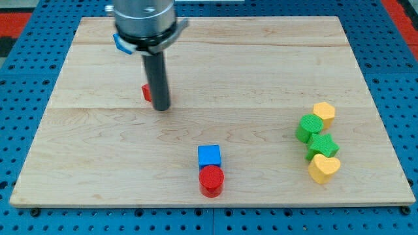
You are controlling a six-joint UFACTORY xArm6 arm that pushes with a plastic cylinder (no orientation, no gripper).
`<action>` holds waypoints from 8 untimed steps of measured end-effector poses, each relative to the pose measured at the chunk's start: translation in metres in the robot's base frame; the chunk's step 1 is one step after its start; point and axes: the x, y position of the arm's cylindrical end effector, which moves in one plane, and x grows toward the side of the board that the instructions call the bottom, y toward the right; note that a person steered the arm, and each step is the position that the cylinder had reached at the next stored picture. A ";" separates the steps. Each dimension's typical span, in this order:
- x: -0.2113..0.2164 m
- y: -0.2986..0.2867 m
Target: Push the red star towards center top of the board
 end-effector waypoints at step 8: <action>-0.147 0.067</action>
